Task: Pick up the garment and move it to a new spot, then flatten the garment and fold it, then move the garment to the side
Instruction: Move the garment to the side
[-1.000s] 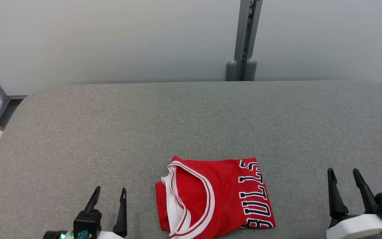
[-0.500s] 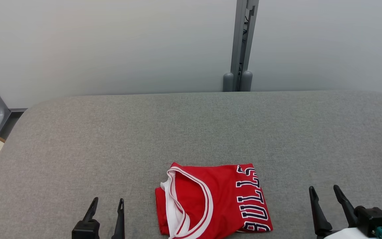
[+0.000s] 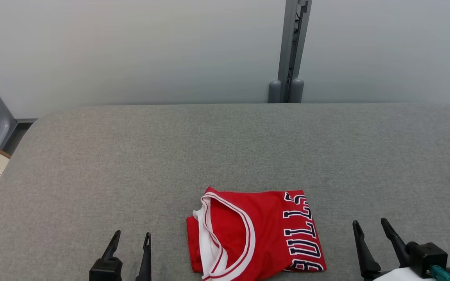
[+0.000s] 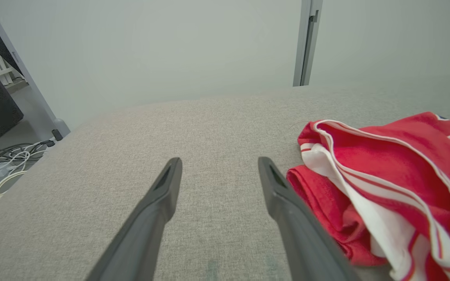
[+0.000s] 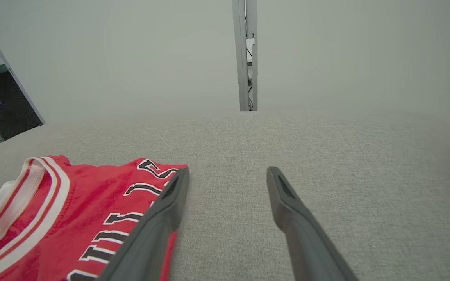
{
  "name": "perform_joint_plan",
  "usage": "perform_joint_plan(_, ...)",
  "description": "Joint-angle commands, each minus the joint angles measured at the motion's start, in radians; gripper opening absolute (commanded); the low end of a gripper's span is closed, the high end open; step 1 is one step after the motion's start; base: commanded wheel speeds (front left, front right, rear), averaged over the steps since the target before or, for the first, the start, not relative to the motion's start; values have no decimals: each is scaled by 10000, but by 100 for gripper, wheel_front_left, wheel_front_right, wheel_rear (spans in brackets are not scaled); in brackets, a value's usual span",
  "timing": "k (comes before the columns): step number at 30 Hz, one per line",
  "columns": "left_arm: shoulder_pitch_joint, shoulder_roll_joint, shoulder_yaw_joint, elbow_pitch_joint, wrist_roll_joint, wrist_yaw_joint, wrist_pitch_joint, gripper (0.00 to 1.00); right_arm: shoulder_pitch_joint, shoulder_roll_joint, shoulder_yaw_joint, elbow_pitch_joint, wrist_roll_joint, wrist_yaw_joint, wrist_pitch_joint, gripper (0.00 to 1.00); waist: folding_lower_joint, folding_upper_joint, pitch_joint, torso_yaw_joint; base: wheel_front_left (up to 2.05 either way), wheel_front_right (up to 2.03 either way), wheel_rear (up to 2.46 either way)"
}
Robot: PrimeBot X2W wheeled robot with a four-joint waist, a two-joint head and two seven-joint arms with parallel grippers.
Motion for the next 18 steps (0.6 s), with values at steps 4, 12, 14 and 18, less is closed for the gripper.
perform_joint_plan(4,-230,39,-176,-12,-118,30,-10,100,-399,-56,595,533,272,1,-36,100,0,0,443,287,0,0,0)
perform_joint_plan(12,-588,39,-439,83,-133,-97,-10,100,-1427,-50,1484,1696,1347,1,-36,100,0,0,1255,776,0,0,0)
perform_joint_plan(14,-626,39,-451,109,-114,-136,-10,100,-1590,-50,1652,2002,1447,1,-36,100,0,0,1321,822,0,0,0)
perform_joint_plan(18,-757,34,-602,229,166,-303,-10,100,-2420,-71,2158,3284,1823,1,-36,100,0,0,1506,954,0,0,0)
